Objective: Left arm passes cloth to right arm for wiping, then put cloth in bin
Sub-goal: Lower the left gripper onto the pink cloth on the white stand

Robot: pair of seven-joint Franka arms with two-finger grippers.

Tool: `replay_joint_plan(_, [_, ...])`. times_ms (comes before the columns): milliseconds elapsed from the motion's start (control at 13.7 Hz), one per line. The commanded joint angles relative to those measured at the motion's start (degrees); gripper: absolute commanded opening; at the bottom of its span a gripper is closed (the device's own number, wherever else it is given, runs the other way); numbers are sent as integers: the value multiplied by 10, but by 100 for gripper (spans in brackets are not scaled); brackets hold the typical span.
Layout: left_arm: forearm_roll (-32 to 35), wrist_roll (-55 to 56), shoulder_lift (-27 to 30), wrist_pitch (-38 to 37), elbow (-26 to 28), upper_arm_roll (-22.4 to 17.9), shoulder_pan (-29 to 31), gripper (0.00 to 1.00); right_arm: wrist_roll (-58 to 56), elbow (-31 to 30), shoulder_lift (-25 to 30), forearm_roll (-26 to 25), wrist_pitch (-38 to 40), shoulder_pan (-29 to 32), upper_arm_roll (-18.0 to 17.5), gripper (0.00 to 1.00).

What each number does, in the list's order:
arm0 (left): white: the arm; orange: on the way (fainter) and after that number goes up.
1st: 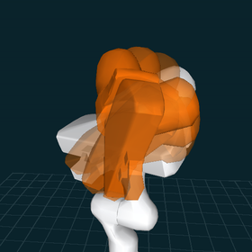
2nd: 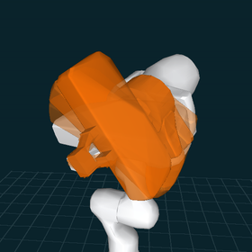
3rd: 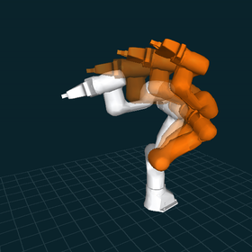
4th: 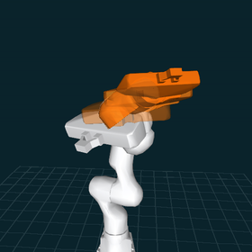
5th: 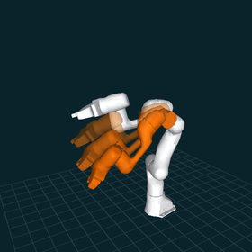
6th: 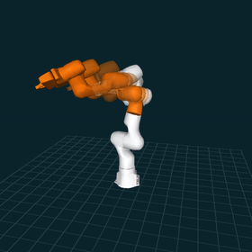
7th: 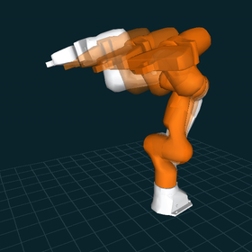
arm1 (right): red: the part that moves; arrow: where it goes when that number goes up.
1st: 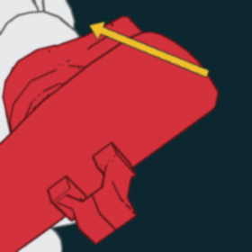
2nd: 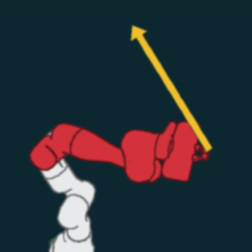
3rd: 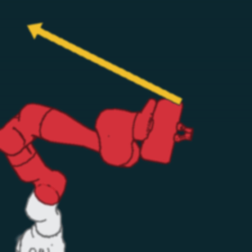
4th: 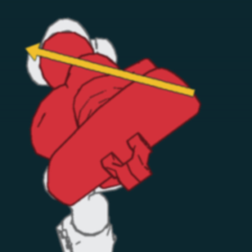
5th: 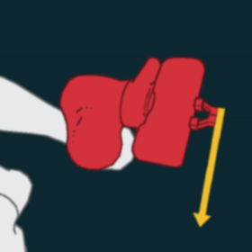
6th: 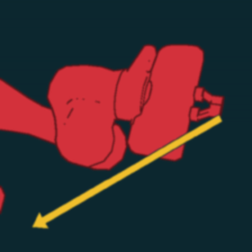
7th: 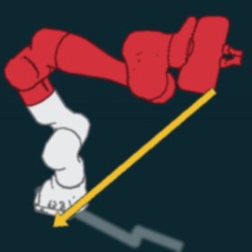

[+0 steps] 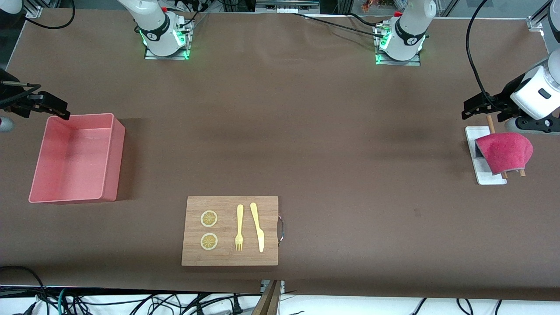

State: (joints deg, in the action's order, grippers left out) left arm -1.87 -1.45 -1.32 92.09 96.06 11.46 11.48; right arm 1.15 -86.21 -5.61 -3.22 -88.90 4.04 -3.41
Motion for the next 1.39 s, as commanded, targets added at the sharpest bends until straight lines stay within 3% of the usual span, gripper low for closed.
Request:
replay_joint_plan(0, [-10, -17, -2, 8, 2, 3, 6, 100, -2, 1, -1, 4, -2, -3, 2, 100])
replay_joint_plan(510, [1, -17, -32, 5, -21, 4, 1, 100, 5, 11, -16, 3, -8, -3, 1, 100])
replay_joint_plan(729, [59, -19, -41, 5, -23, 4, 4, 100, 3, 12, -19, 3, -14, -3, 1, 100])
replay_joint_plan(948, [71, -19, -56, 8, -25, 0, 9, 100, -1, 12, -19, 3, -18, -3, 1, 100])
replay_joint_plan(1167, [126, -47, -115, 58, -27, -4, 38, 100, -2, 12, -20, 3, -18, -3, 1, 100])
replay_joint_plan(1312, [133, -114, -178, 108, -67, -3, 93, 100, 1, 12, -22, 3, -24, -3, 1, 100])
